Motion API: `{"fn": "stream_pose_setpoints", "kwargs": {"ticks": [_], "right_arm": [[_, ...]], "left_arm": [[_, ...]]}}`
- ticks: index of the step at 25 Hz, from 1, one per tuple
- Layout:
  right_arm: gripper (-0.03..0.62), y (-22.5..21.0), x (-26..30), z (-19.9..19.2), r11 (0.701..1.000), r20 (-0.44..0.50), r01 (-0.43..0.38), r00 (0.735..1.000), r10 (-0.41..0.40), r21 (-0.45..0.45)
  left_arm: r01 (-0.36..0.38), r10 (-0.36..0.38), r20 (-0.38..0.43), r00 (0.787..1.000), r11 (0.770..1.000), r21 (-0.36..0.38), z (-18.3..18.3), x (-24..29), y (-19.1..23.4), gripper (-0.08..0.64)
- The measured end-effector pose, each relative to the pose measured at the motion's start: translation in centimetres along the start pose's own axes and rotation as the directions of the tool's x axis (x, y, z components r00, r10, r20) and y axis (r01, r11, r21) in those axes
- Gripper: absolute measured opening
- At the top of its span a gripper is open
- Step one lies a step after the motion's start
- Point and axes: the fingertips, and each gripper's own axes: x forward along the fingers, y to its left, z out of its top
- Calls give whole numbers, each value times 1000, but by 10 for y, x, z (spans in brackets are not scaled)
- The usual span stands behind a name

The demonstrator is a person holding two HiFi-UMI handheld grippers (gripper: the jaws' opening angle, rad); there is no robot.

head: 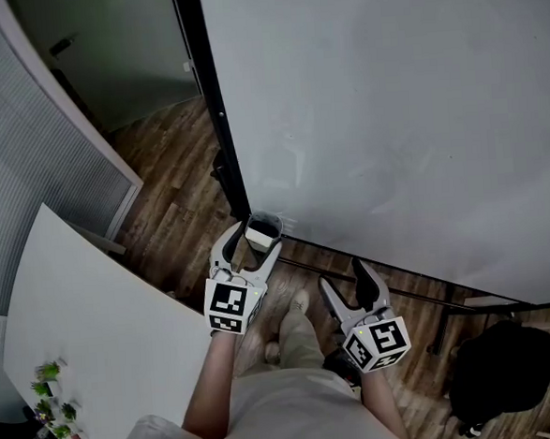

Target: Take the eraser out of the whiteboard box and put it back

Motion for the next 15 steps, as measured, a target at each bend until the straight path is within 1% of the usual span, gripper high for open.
{"fn": "stream_pose_setpoints", "kwargs": {"ticks": [4, 9, 15], "right_arm": [[316, -2, -1, 0, 1000, -3, 4, 1000, -4, 0], [314, -5, 0, -1, 1000, 1, 7, 1000, -7, 3], [313, -5, -2, -1, 1000, 2, 8, 1000, -8, 4]], "left_arm": [[-19, 18, 6, 1000, 1000, 16, 2, -1, 2, 282], [-23, 22, 9, 1000, 999, 26, 2, 0, 1, 256], [-30, 29, 9, 1000, 999, 30, 4, 0, 1, 249]]}}
